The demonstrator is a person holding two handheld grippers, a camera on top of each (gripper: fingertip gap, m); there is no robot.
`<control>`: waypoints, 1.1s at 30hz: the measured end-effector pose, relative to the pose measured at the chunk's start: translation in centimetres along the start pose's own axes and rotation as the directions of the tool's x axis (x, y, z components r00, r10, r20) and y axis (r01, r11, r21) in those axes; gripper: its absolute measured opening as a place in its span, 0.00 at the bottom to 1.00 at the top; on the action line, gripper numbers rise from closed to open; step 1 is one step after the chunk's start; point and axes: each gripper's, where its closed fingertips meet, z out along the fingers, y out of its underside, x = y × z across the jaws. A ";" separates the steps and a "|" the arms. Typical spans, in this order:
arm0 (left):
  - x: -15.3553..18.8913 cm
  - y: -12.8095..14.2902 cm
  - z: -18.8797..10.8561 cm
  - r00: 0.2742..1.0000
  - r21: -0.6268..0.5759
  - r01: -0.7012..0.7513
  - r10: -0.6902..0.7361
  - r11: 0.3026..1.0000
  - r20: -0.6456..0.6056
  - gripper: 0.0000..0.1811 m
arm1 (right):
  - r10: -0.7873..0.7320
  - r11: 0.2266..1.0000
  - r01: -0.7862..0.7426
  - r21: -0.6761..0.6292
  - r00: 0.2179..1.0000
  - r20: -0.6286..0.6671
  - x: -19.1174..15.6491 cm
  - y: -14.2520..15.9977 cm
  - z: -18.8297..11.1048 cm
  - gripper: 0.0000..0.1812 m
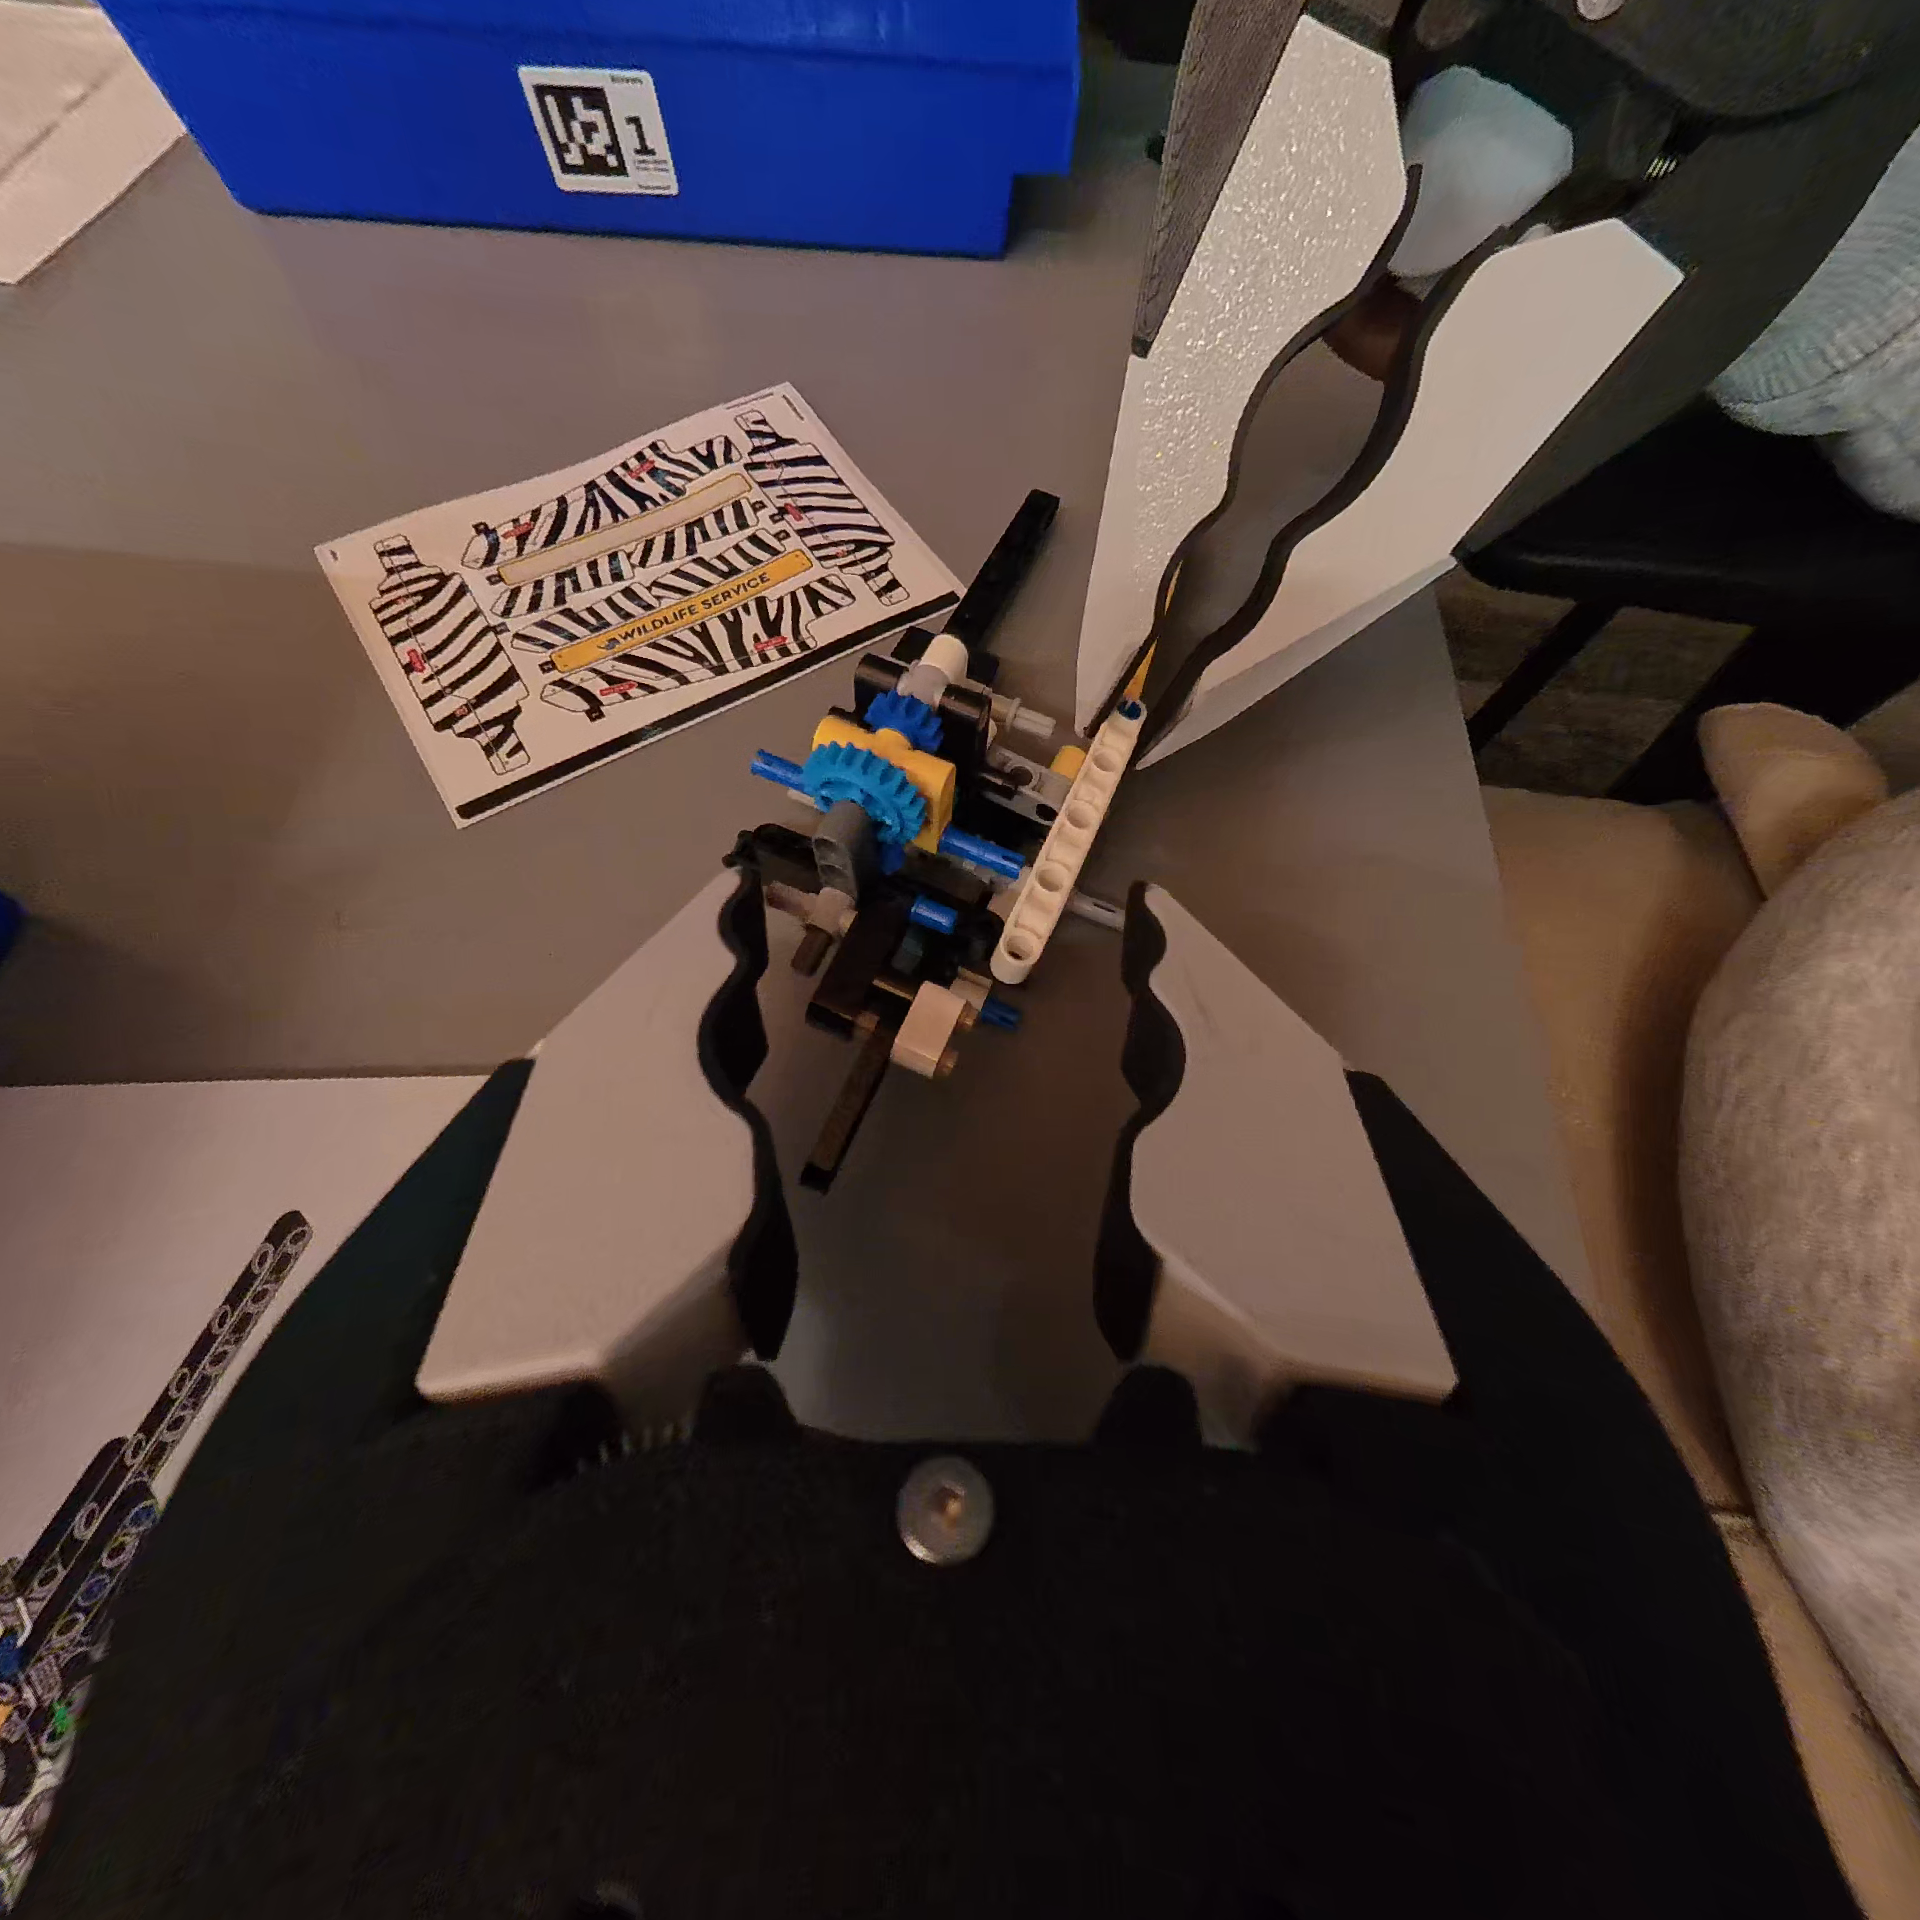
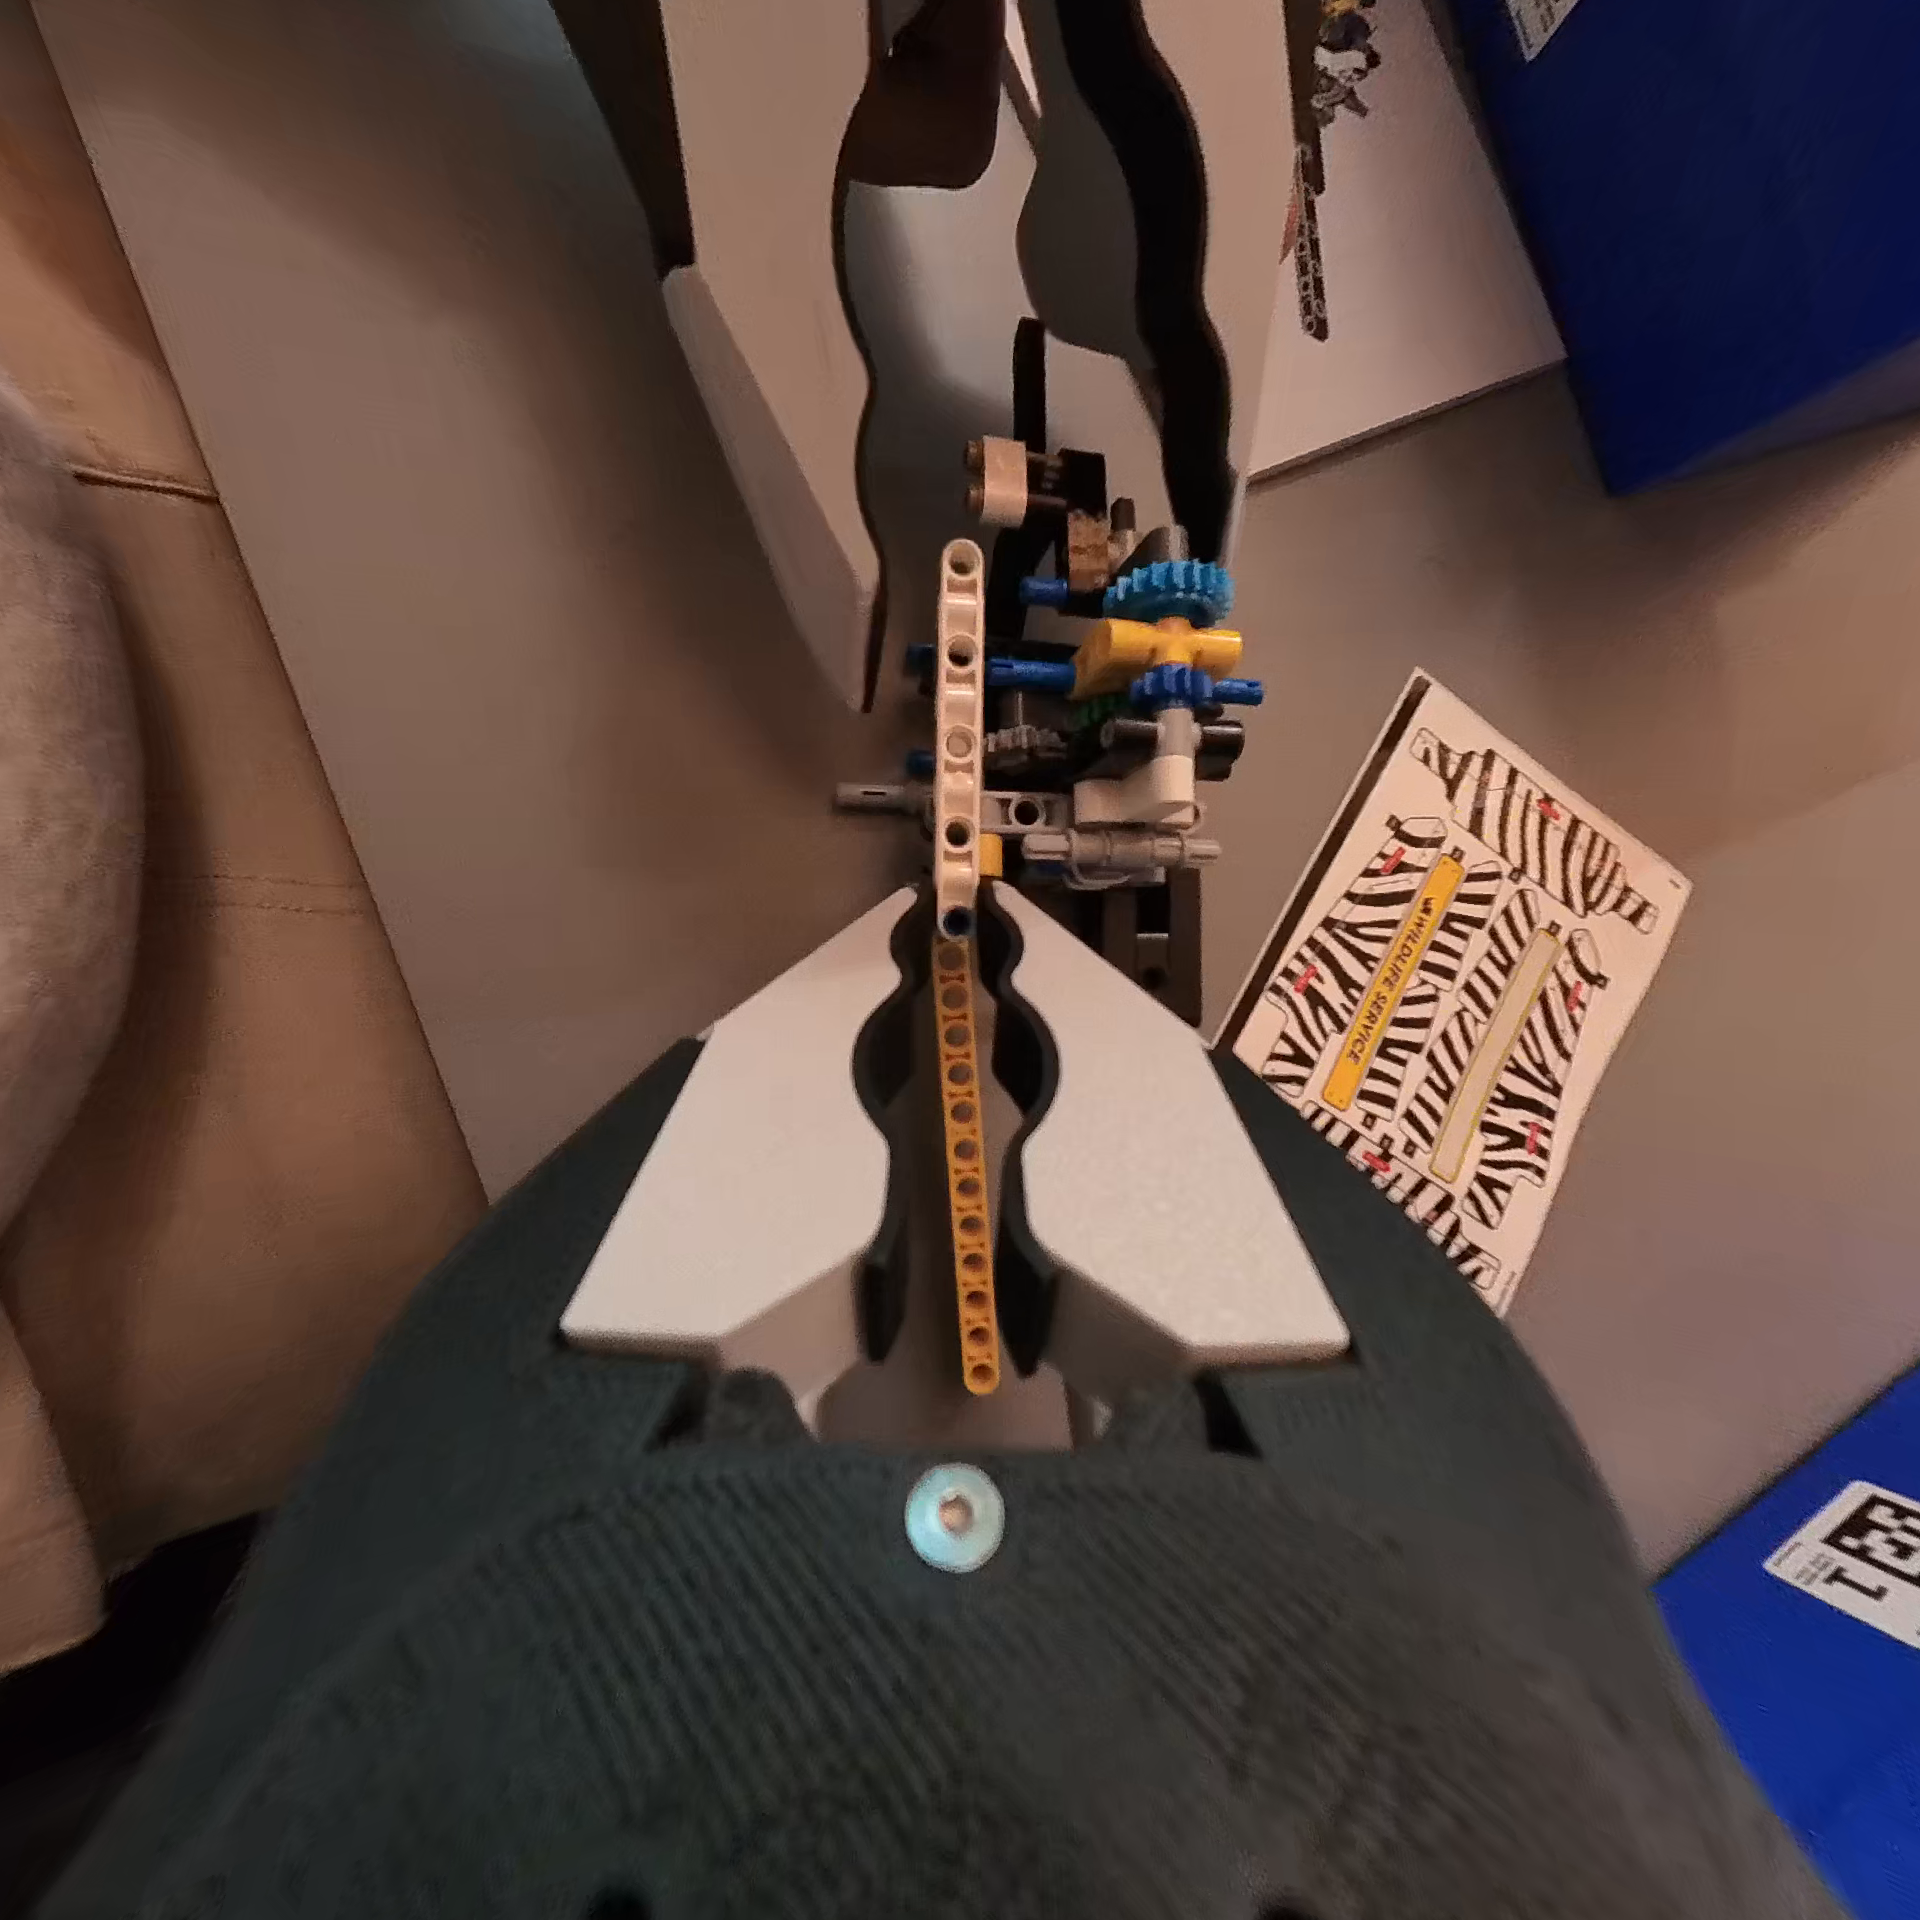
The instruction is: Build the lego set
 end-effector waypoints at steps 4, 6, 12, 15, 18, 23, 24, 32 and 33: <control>0.1 -0.1 -0.1 1.000 0.007 0.010 -0.010 1.000 -0.018 0.37 | -0.004 1.000 0.004 -0.016 1.000 -0.001 0.1 -0.1 0.0 0.04; 0.0 -0.1 -0.1 1.000 0.011 0.012 -0.012 1.000 -0.022 0.36 | -0.009 1.000 0.009 -0.023 1.000 0.001 0.2 0.0 0.0 0.04; -0.2 0.0 0.1 0.998 -0.001 -0.059 0.059 0.998 -0.012 0.36 | -0.015 0.999 0.015 -0.033 1.000 0.014 0.3 0.1 -0.1 0.04; -0.1 -0.1 0.2 0.996 0.000 -0.083 0.083 0.997 -0.024 0.35 | -0.009 0.999 0.009 -0.031 1.000 0.026 0.4 0.1 0.0 0.04; -0.3 -0.5 0.1 0.996 0.025 -0.078 0.078 0.997 -0.032 0.33 | 0.003 1.000 -0.002 -0.023 0.999 0.040 0.4 0.1 0.0 0.03; -0.3 -0.7 -0.1 0.997 0.044 -0.050 0.053 0.998 -0.064 0.30 | 0.026 1.000 -0.025 -0.019 0.998 0.053 0.5 0.2 0.0 0.03; -0.2 -0.7 -0.1 0.996 0.043 -0.053 0.056 0.998 -0.064 0.30 | 0.031 0.999 -0.030 -0.017 0.998 0.055 0.5 0.2 0.0 0.03; 0.1 -0.5 0.0 0.994 0.032 -0.096 0.098 0.995 -0.051 0.27 | 0.086 0.996 -0.085 -0.016 0.993 0.076 0.4 0.1 0.1 0.03; 0.1 -0.5 0.0 0.994 0.033 -0.094 0.095 0.995 -0.052 0.27 | 0.094 0.996 -0.093 -0.017 0.993 0.078 0.4 0.1 0.1 0.03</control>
